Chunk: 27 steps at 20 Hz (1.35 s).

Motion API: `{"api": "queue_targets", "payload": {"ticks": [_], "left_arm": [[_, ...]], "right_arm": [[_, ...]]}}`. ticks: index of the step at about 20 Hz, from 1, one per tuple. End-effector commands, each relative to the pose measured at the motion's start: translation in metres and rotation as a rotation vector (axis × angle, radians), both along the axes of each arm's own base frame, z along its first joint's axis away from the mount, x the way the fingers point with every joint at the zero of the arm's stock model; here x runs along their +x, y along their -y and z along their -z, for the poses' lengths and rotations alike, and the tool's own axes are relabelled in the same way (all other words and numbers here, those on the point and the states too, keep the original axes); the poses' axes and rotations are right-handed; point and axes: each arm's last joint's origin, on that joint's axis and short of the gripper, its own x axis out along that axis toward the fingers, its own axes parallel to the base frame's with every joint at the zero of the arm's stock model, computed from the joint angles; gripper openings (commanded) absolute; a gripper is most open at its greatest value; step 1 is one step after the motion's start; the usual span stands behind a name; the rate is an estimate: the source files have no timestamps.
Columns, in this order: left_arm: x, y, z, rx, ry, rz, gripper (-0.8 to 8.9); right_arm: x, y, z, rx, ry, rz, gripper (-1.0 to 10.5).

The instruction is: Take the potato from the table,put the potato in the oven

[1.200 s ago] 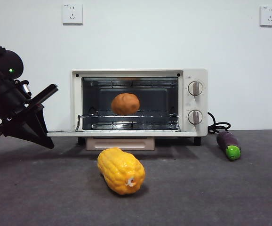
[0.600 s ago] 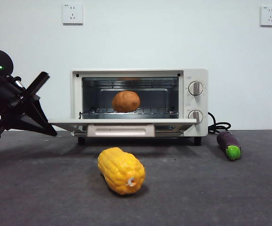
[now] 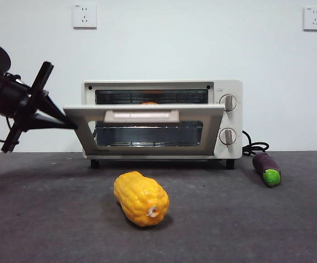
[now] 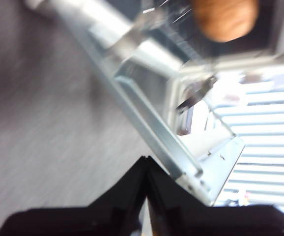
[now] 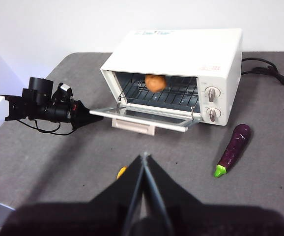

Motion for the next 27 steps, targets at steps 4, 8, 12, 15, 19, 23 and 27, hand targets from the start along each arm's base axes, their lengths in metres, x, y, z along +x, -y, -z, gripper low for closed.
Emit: {"api": "queue_targets", "payload": {"ticks": [4,8,12,15,19,23,27], "left_arm": [[0.006,0.003,-0.011,-0.081,0.005,-0.042,-0.08],[0.012,0.003,-0.018,-0.122,0.032,-0.082,-0.07],[0.017,0.003,-0.027,-0.165,0.064,-0.130,-0.08],[0.019,0.003,-0.033,-0.196,0.080,-0.160,-0.07],[0.023,0.004,-0.039,-0.229,0.097,-0.227,-0.08],[0.025,0.008,-0.046,-0.263,0.125,-0.263,-0.07],[0.028,0.013,-0.053,-0.277,0.136,-0.270,-0.07]], "right_arm": [[0.000,0.000,0.002,-0.009,-0.020,0.002,0.0],[0.000,0.000,0.002,-0.009,-0.020,0.002,0.0],[0.000,0.000,0.002,-0.009,-0.020,0.002,0.0],[0.000,0.000,0.002,-0.009,-0.020,0.002,0.0],[0.000,0.000,0.002,-0.009,-0.020,0.002,0.0],[0.000,0.000,0.002,-0.009,-0.020,0.002,0.0],[0.000,0.000,0.002,-0.009,-0.020,0.002,0.0]]}}
